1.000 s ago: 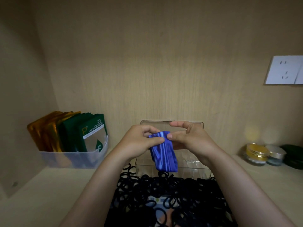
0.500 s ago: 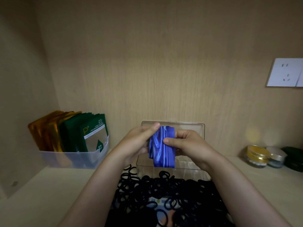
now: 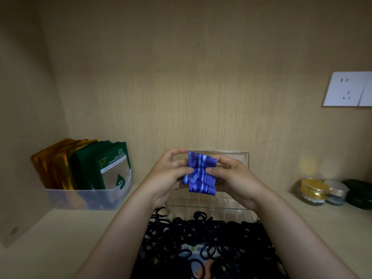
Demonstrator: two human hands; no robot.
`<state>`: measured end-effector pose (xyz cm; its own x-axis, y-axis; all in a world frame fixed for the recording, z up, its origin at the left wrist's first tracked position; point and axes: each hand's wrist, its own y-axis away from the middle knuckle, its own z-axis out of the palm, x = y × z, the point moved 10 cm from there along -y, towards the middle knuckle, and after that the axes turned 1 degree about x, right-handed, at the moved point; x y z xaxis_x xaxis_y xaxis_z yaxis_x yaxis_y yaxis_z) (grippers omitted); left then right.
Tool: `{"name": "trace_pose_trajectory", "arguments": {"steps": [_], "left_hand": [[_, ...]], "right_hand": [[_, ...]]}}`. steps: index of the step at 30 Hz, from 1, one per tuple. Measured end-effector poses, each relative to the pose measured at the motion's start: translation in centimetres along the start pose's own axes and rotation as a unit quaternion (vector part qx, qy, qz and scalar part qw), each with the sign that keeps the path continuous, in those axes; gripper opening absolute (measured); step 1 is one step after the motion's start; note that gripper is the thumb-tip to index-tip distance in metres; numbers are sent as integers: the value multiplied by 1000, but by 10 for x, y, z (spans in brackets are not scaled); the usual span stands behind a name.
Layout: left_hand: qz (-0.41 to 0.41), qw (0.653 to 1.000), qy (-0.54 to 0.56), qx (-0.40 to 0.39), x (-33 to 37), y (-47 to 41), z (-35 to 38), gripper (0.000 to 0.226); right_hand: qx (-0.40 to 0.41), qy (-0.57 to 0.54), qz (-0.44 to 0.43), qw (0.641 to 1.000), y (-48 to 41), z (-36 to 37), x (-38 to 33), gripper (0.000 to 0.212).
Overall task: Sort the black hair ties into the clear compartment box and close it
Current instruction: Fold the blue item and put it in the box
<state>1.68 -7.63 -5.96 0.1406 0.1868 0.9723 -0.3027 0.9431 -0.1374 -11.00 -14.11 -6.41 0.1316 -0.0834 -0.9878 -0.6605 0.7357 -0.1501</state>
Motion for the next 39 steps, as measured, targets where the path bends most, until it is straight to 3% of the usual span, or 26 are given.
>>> {"name": "trace_pose_trajectory", "arguments": {"steps": [5,8,10,12,14,19,25,30,36,39], "left_hand": [[-37,997,56,-32,-4,2,6,25],[-38,996,68,-45,0,2,7,21],[-28,999,24,-39,3,3,6,22],[-8,998,-54,-18,3,2,1,37],[-13,996,-91,-21,-2,2,2,46],[-13,989,-141,-46,-7,4,7,19],[11,980,-194,-52,0,5,10,20],[-25,985,-137,-106,-6,9,19,24],[-39,994,-39,-89,-9,7,15,16],[-50,994,-4,-96,-11,7,18,18]], "right_hand": [[-15,-40,11,999,2,4,-4,34],[-14,-42,12,999,3,0,-7,33],[-23,2,-1,1000,4,1,-10,25],[-9,67,-20,997,4,0,-13,11],[17,101,-30,994,3,-3,-13,16],[47,74,-35,996,1,-6,-11,32],[14,88,-8,996,4,1,-5,14],[43,20,-8,999,0,-5,-3,19],[24,-85,21,996,-1,-2,1,25],[11,-84,20,996,1,1,-1,27]]}}
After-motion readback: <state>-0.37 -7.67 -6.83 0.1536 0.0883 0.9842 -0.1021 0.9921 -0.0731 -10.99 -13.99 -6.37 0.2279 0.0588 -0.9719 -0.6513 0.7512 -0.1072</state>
